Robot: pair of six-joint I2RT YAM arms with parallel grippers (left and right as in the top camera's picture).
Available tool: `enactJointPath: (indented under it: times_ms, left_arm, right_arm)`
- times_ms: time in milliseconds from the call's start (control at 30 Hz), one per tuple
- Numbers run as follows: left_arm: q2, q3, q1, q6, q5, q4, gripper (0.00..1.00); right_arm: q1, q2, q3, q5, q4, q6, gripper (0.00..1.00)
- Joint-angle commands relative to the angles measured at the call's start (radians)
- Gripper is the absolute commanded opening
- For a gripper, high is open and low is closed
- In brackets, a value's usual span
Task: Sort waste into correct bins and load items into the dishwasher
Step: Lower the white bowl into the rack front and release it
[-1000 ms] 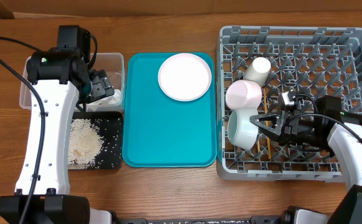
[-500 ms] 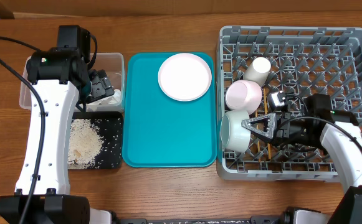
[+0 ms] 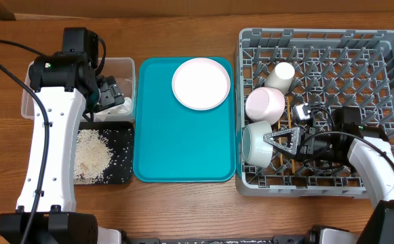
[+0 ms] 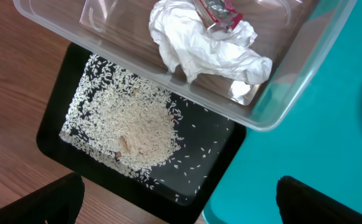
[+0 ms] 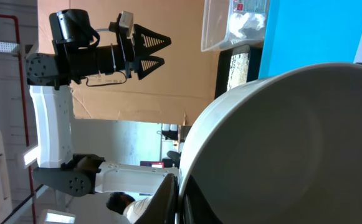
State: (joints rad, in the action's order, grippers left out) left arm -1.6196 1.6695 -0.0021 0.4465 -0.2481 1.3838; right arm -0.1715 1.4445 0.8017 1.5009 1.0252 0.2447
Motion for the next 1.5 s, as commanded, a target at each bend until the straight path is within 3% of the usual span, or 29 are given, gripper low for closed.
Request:
enactJointPath:
  times_ms: [0,933,1000,1100,1333,1467]
  left_arm:
    - [0.004,0.01,0.002,0.003,-0.013,-0.002,1.0]
    - [0.004,0.01,0.002,0.003,-0.013,-0.002,1.0]
    - [0.004,0.01,0.002,0.003,-0.013,-0.002,1.0]
    - [0.004,0.01,0.002,0.003,-0.013,-0.002,1.0]
    - [0.004,0.01,0.002,0.003,-0.013,-0.002,1.0]
    - [0.004,0.01,0.002,0.003,-0.013,-0.002,1.0]
  right_arm:
    - [-0.021,0.0,-0.005,-0.031,-0.006,0.021,0.04]
    - [-0.067,0.0,-0.013,-0.175,0.02,0.018,0.09]
    - [-0.067,0.0,-0.013,-0.216,0.018,0.018,0.15]
    - [-0.072,0.0,-0.012,-0.32,-0.021,0.016,0.17]
    - [-0.157,0.0,0.023,-0.341,-0.051,0.009,0.29]
    - [-0.208,0.0,0.079,-0.456,-0.047,-0.076,0.35]
